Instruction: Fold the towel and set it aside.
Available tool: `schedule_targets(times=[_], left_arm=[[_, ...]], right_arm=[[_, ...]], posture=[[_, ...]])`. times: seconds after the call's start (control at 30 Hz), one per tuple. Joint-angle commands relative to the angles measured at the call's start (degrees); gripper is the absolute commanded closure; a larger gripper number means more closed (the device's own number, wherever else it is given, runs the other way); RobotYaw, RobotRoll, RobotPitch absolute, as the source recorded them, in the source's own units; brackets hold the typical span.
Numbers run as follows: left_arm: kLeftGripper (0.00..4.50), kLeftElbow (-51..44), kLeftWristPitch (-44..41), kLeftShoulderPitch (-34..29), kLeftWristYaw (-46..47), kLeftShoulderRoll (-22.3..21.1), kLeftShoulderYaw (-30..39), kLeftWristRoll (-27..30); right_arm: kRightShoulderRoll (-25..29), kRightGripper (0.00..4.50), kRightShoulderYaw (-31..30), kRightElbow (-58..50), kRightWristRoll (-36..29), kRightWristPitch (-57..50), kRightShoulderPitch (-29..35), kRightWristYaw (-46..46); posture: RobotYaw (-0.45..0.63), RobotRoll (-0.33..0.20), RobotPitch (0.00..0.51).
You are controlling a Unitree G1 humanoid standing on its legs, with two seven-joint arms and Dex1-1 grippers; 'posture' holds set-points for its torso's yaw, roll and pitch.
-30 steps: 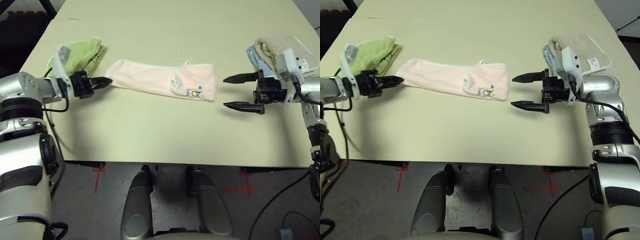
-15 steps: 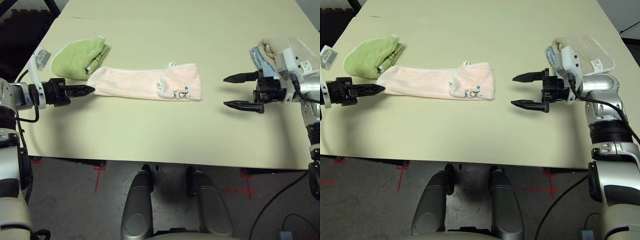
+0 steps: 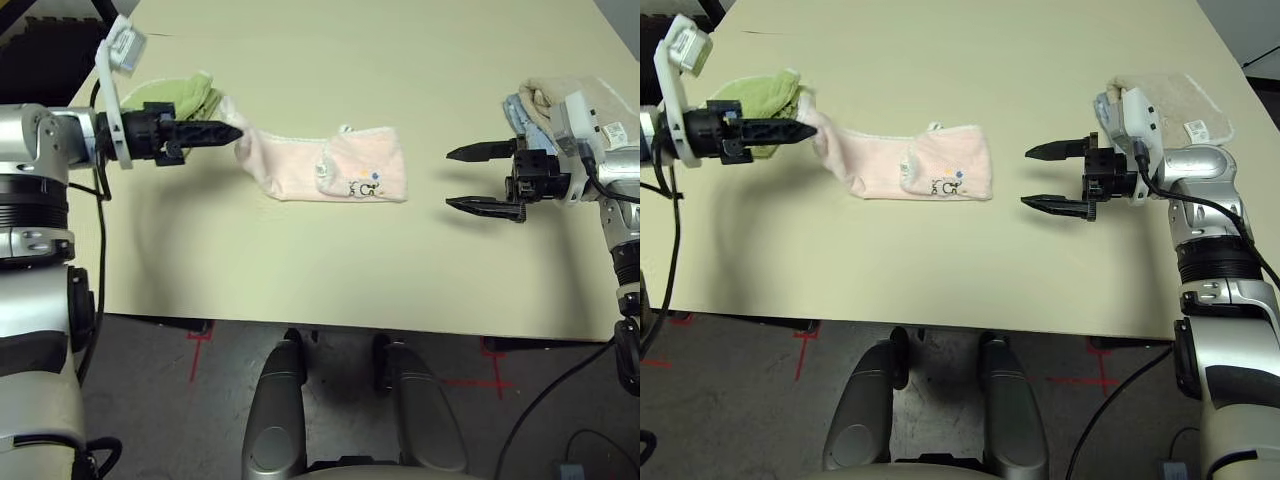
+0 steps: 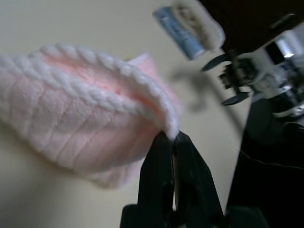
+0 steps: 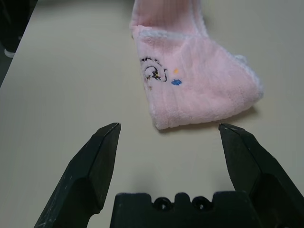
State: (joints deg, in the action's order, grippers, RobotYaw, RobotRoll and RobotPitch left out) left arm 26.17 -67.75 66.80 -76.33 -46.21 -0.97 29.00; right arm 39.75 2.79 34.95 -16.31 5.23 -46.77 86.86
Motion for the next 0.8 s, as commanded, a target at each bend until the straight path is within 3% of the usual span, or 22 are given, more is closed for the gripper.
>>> schedule_targets(times=[0.03,0.57,0.8], left_arm=[[4.48,-5.1,-1.9,1.3,-0.9,1.8,-1.6,2.9],[4.48,-2.8,5.1,5.9,2.2,13.0,-8.3,-0.2],[4.48,0.9,8.8,6.8,2.7,15.7,-10.2,-3.2]], right_arm=[[0.8,0.00,0.0,1.9,0.8,1.1,-0.7,-0.8],[1.4,0.00,0.6,5.2,0.8,2.6,-0.8,-1.2],[1.4,0.00,0.7,4.1,0.5,2.2,-0.3,-1.5]], posture=[[0.02,0.000,0.247],[0.01,0.000,0.251],[0.01,0.000,0.251]])
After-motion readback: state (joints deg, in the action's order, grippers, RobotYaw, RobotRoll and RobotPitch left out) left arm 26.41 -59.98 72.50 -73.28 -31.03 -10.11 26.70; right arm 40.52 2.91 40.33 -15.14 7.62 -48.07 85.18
